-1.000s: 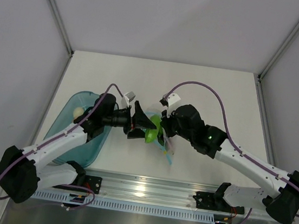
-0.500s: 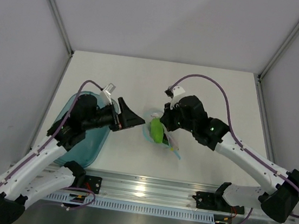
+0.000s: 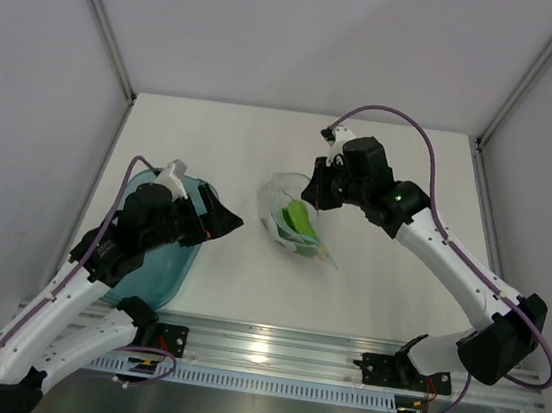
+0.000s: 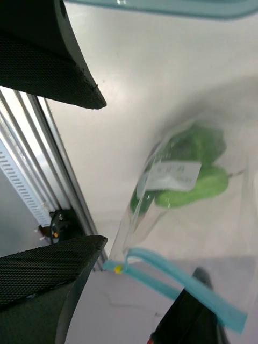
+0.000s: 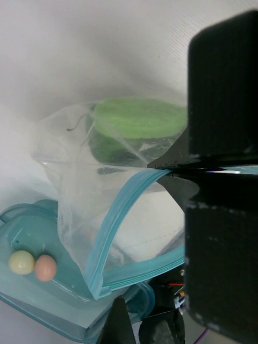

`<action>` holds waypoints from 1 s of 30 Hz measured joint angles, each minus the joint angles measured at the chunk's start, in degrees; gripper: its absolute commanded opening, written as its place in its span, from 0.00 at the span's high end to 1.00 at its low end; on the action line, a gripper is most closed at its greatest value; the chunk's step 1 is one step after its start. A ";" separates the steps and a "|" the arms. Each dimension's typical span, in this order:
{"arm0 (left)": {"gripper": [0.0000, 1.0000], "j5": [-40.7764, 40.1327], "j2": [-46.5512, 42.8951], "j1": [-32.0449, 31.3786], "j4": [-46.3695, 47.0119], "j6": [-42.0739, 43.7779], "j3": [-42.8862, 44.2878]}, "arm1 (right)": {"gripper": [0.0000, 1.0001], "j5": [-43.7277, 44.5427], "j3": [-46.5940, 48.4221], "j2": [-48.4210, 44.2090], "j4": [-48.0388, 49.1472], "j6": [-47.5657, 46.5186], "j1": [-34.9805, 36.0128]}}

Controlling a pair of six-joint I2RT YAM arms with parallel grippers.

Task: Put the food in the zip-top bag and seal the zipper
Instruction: Place the fake vegetable in the zipper food storage bag, then pick up the fake vegetable from the bin.

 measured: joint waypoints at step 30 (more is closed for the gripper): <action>0.00 -22.80 22.88 37.97 -18.82 -3.87 0.83 | 1.00 2.34 -10.80 -8.59 0.94 -0.74 0.33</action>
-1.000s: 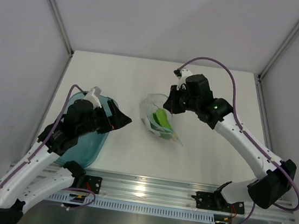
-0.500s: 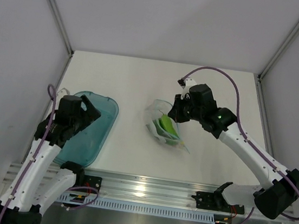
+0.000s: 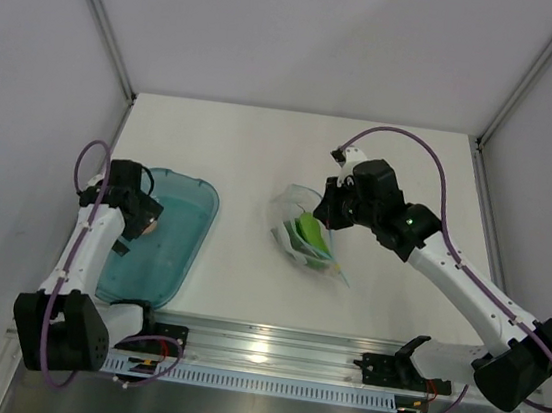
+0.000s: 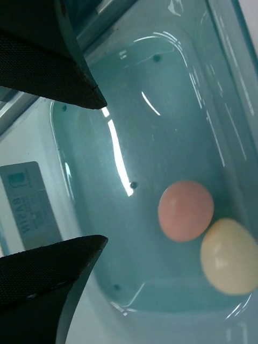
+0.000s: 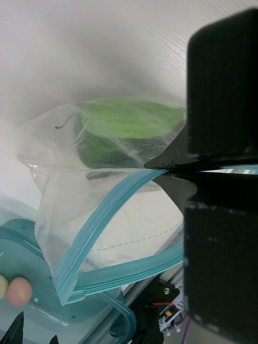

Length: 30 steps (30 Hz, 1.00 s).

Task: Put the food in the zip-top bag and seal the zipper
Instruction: Pick up the fake vegetable from the bin.

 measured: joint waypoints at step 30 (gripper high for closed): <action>0.00 1.40 19.43 6.64 8.59 -2.71 2.91 | 1.00 0.63 -0.74 -0.07 0.46 -1.25 0.37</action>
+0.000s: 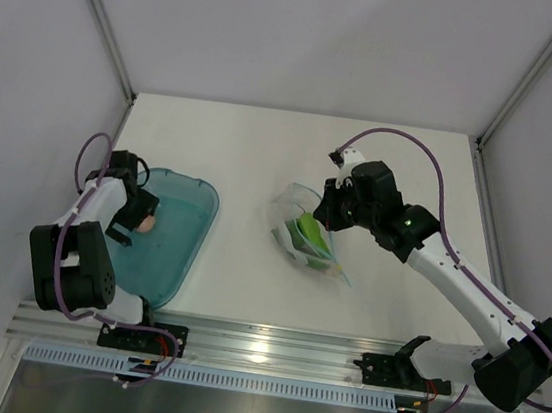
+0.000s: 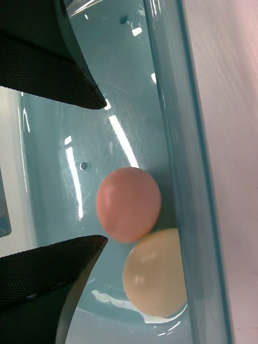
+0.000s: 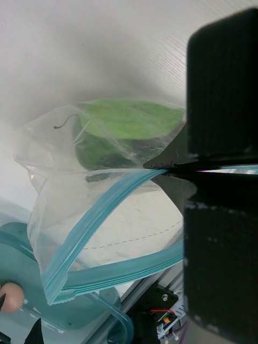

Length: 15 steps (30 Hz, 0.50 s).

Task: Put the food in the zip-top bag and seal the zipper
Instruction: Pick up the fake vegetable from the bin.

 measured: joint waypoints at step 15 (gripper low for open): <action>0.01 3.04 4.46 1.05 1.25 1.09 1.49 | 1.00 0.02 -0.09 0.00 0.33 0.00 0.13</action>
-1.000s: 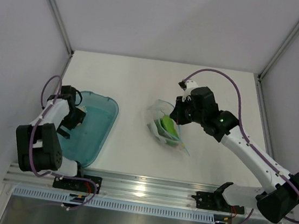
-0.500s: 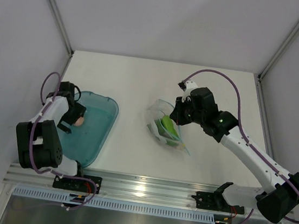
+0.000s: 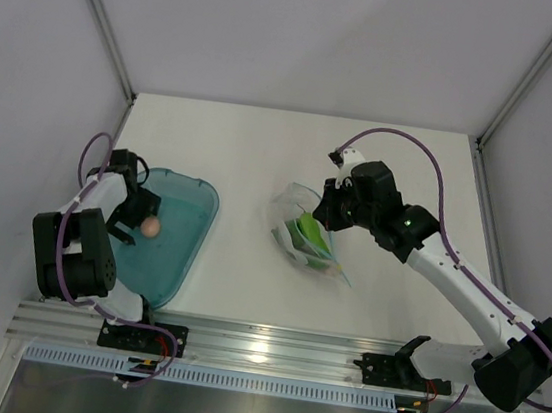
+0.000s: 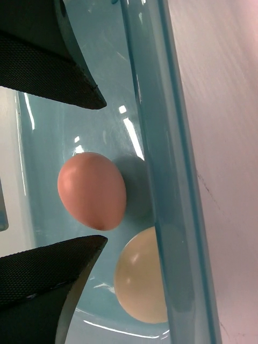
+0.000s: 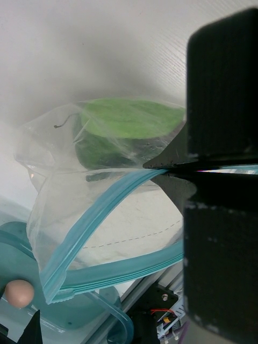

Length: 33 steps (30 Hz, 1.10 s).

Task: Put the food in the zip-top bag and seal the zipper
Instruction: Pick up the fake vegetable from the bin.

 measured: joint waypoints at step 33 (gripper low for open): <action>0.17 3.10 0.28 -3.91 4.15 7.67 -2.69 | 1.00 0.00 -0.66 0.00 0.83 0.04 0.28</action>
